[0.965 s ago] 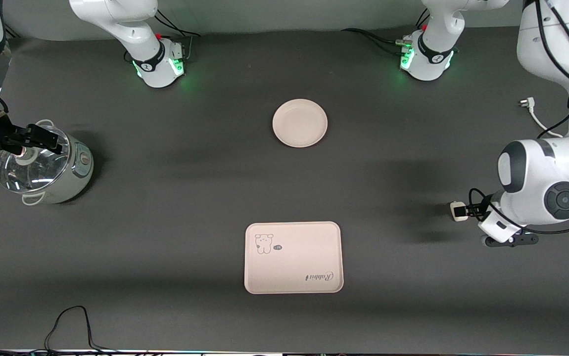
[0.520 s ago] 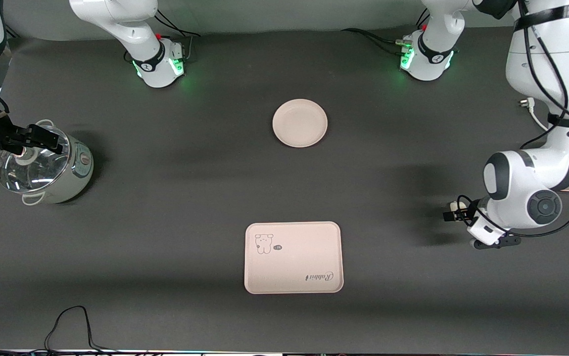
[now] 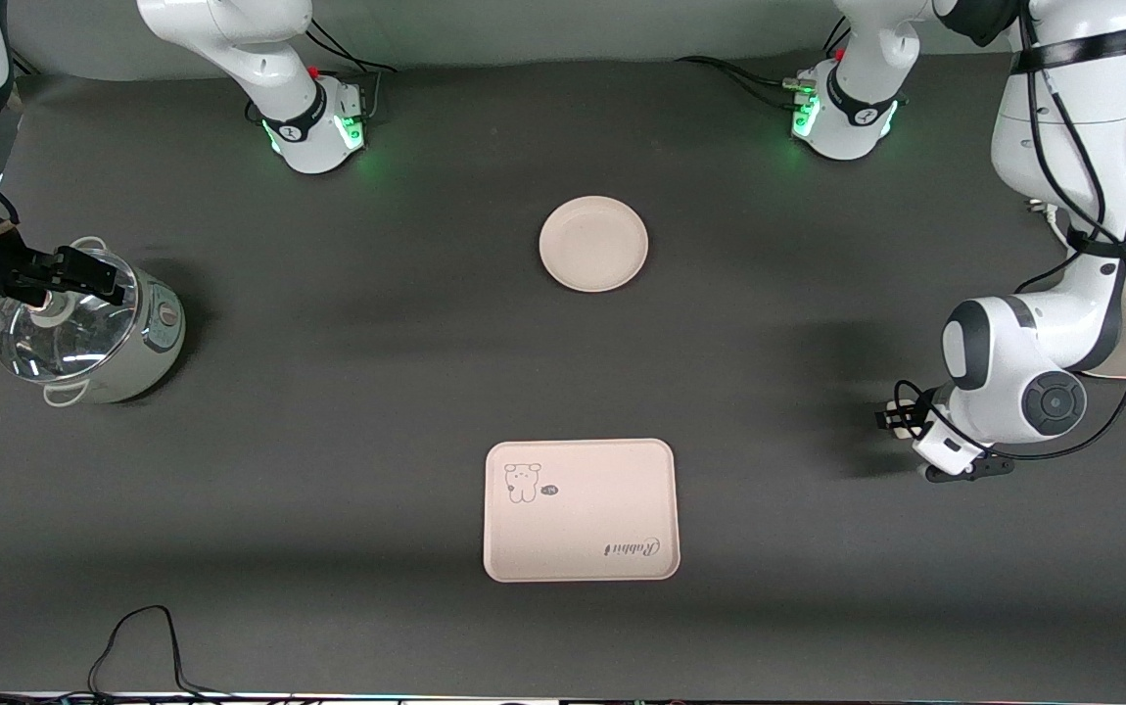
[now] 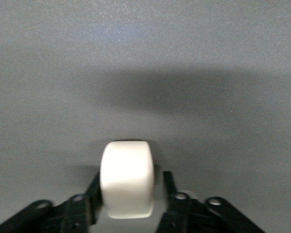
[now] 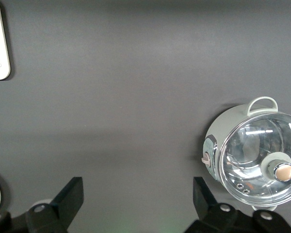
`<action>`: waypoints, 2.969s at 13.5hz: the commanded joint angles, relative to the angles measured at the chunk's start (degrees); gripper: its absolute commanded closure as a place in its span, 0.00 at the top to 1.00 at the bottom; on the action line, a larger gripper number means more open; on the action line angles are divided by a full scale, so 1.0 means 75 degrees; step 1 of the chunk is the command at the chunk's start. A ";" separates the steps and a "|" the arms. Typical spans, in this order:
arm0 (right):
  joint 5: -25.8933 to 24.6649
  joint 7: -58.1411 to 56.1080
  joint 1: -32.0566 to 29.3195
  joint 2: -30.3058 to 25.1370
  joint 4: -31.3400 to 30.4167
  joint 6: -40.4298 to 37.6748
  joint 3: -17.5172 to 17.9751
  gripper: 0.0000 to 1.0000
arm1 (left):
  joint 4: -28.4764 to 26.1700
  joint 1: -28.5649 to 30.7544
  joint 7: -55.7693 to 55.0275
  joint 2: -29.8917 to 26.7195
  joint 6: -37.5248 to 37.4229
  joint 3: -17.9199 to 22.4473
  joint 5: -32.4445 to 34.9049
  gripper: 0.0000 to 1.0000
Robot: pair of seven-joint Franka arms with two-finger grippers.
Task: Place bun in plate and plate on tray
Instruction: 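Lower the left gripper over the bun and close on it, then lift the bun with the left gripper and carry it over the plate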
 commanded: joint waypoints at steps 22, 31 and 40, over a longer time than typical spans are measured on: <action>-0.0091 -0.0164 0.0037 -0.0122 -0.0089 0.0010 -0.0027 1.00 | 0.4100 -0.1043 -0.1702 -0.2249 -0.6706 -0.0394 0.0656 0.28; -0.0091 -0.0164 0.0037 -0.0122 -0.0089 0.0010 -0.0027 1.00 | 0.3212 -0.1911 -0.6428 -0.2097 -0.5350 -0.3114 0.0340 0.28; -0.0091 -0.0164 0.0037 -0.0122 -0.0089 -0.0001 -0.0027 1.00 | -0.0116 -0.3728 -0.7532 -0.2167 -0.1577 -0.3138 0.0352 0.27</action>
